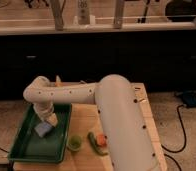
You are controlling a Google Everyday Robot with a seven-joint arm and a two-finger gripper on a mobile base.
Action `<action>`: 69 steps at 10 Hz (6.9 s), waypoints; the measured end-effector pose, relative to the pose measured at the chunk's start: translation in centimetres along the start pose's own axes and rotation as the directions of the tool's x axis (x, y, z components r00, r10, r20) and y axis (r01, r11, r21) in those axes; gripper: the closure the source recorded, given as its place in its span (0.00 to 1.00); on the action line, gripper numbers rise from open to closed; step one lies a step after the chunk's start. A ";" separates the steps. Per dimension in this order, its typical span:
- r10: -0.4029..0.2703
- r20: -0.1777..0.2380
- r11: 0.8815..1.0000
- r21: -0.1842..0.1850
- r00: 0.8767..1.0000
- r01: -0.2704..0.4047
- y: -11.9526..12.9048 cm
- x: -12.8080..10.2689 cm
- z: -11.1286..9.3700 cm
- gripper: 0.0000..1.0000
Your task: Wipe tray with sponge
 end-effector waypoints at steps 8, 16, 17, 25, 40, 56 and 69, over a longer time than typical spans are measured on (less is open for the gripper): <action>-0.253 0.073 0.967 -0.020 0.965 0.255 1.7 -8.5 1.3 0.98; -0.121 0.006 0.991 -0.048 0.993 0.121 1.8 0.4 0.0 0.98; -0.128 0.008 0.991 -0.044 0.992 0.128 0.6 0.2 0.2 0.98; -0.296 0.113 0.954 -0.019 0.948 0.300 1.0 -7.5 2.1 0.98; -0.240 0.051 0.970 -0.027 0.969 0.242 -2.6 0.0 0.2 0.98; -0.176 0.070 0.983 -0.041 0.982 0.179 1.1 2.0 -0.2 0.98; -0.143 0.063 0.988 -0.044 0.988 0.146 0.7 2.5 -0.4 0.98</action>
